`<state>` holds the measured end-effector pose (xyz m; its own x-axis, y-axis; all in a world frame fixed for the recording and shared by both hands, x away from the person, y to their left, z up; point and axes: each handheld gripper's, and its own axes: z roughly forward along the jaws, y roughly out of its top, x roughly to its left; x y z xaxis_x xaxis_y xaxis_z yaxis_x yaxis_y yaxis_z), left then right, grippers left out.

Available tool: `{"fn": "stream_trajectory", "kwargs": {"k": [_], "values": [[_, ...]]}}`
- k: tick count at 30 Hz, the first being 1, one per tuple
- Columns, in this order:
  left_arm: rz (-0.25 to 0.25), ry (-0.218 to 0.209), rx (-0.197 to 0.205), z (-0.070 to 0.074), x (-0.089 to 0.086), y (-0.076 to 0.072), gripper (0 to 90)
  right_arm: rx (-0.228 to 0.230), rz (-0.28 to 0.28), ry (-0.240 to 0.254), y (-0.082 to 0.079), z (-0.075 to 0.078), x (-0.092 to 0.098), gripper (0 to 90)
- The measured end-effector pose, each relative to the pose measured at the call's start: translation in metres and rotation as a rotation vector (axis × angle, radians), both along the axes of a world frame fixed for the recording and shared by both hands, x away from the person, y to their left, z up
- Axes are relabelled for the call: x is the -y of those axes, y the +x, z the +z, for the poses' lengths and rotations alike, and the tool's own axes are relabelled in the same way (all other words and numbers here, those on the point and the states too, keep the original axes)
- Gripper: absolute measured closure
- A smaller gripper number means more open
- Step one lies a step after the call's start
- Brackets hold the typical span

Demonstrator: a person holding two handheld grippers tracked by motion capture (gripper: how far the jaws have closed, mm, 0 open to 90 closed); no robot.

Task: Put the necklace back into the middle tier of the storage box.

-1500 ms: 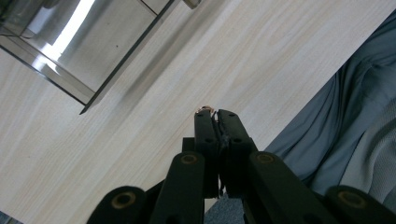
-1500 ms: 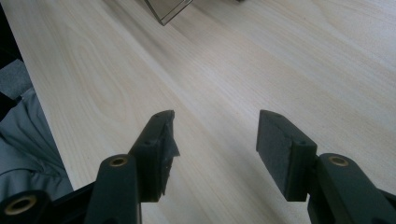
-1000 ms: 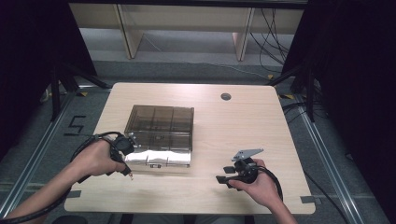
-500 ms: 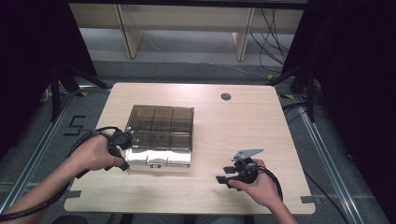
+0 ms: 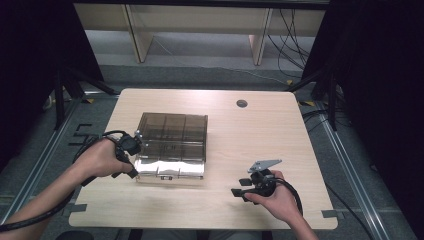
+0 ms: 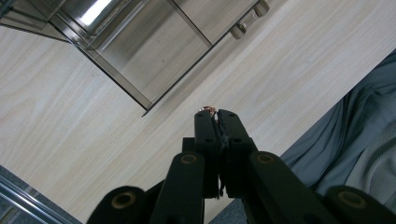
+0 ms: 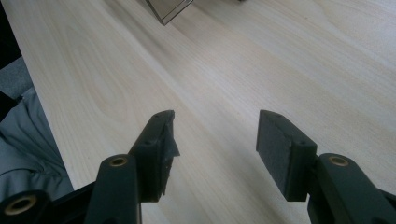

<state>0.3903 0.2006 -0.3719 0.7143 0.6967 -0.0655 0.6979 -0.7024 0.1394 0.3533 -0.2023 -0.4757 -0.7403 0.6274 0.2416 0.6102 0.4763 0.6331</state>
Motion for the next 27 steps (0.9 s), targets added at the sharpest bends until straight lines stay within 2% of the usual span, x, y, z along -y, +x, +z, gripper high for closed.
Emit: {"fn": "stream_trajectory", "kwargs": {"k": [5,6,13,19,21,22,24,27], "values": [[0.012,-0.004,0.004,0.001,0.000,0.003,87.0,0.001,0.000,-0.001,0.000,0.000,0.000,47.1],[0.006,0.004,-0.008,0.002,0.000,0.005,87.0,0.000,0.000,-0.001,0.000,0.000,0.000,47.1],[0.020,0.002,-0.011,0.002,-0.001,0.010,87.0,-0.001,0.003,0.001,0.000,0.000,0.000,47.0],[0.031,-0.010,-0.003,0.001,0.001,0.013,87.0,0.000,0.002,-0.001,0.000,0.000,0.000,47.0],[0.026,0.001,-0.013,0.001,0.001,0.015,87.0,-0.001,0.001,0.000,0.000,0.000,0.000,47.0],[0.056,-0.010,-0.012,-0.001,0.001,0.015,87.0,0.003,0.003,-0.002,0.001,0.000,0.000,47.0],[0.040,0.003,-0.017,0.000,0.000,0.017,87.0,0.004,0.004,-0.001,0.001,-0.001,0.000,47.0],[0.064,-0.010,-0.013,-0.002,-0.001,0.019,87.0,0.004,0.004,-0.001,0.001,-0.001,0.000,47.0]]}}
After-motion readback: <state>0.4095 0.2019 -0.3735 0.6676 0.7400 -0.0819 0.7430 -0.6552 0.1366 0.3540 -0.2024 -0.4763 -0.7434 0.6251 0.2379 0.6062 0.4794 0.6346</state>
